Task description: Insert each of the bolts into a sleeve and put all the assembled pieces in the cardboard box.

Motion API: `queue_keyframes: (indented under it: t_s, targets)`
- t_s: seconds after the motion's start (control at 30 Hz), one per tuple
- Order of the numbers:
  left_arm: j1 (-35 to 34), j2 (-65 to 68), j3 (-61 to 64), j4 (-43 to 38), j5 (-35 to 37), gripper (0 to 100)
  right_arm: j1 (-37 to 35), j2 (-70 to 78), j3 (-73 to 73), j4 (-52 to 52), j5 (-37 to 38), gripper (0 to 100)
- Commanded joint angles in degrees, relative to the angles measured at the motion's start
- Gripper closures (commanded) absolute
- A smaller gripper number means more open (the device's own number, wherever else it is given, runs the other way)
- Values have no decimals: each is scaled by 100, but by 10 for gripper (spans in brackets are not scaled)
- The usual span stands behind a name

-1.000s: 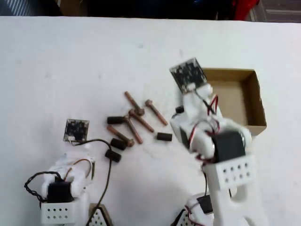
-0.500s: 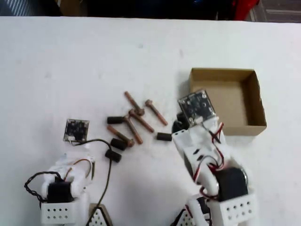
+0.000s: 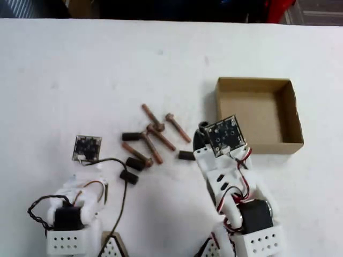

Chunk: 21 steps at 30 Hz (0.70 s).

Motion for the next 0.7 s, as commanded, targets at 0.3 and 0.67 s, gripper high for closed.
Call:
queue_keyframes:
  t_s: [0.3,0.67]
  targets:
    - [-4,-31,-9,-158,44,975,22,-1059,1222,-1288,-527,982]
    - [-259,-40,-9,-510,0,975,13,-1895,2154,-1684,-580,982]
